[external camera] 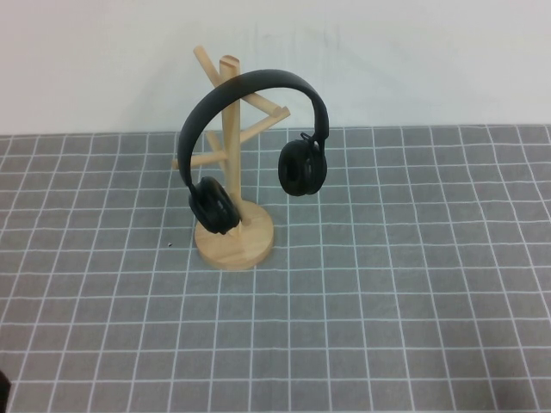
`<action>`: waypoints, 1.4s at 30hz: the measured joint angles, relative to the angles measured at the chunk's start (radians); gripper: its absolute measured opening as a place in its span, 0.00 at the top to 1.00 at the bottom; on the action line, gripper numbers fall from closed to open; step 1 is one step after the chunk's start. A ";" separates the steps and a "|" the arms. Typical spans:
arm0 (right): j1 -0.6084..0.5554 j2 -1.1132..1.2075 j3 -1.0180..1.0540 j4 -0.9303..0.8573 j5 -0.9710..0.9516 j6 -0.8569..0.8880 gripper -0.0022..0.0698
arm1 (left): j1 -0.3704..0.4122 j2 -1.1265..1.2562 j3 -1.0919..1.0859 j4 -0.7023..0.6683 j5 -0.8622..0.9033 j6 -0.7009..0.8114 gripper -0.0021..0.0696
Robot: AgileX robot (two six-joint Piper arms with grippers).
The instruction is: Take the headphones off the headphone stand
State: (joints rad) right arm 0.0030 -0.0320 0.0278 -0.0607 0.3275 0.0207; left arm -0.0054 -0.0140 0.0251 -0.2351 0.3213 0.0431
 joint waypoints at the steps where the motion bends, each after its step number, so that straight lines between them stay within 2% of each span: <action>1: 0.000 0.000 0.000 0.000 0.000 0.000 0.98 | 0.000 0.000 0.000 -0.059 -0.022 -0.018 0.98; 6: 0.000 0.000 0.000 0.000 0.000 0.000 0.98 | 0.000 0.000 0.000 -0.309 -0.161 -0.061 0.98; 11: 0.000 0.000 0.000 0.000 0.000 0.000 0.98 | 0.000 0.000 0.000 -0.366 -0.236 -0.065 0.98; 14: 0.000 0.000 0.000 0.000 0.000 0.000 0.98 | 0.000 0.000 -0.042 -0.364 -0.143 -0.043 0.98; 18: 0.000 0.000 0.000 0.000 0.000 0.000 0.98 | 0.000 0.069 -0.237 -0.324 0.075 0.101 0.98; 23: 0.000 0.000 0.000 0.000 0.000 0.000 0.98 | 0.000 0.325 -0.499 -0.215 0.283 0.273 0.98; 28: 0.000 0.000 0.000 0.000 0.000 0.000 0.98 | 0.000 0.602 -0.690 -0.185 0.319 0.482 0.98; 32: 0.000 0.000 0.000 0.000 0.000 0.000 0.98 | 0.000 0.807 -0.799 -0.241 0.297 0.591 0.98; 36: 0.000 0.000 0.000 0.000 0.000 0.000 0.98 | -0.083 0.962 -0.878 -0.278 0.267 0.660 0.98; 42: 0.000 0.000 0.000 0.000 0.000 0.000 0.98 | -0.340 1.090 -0.942 -0.220 0.129 0.679 0.98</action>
State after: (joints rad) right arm 0.0030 -0.0320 0.0278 -0.0607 0.3275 0.0207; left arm -0.3451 1.0756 -0.9174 -0.4556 0.4504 0.7219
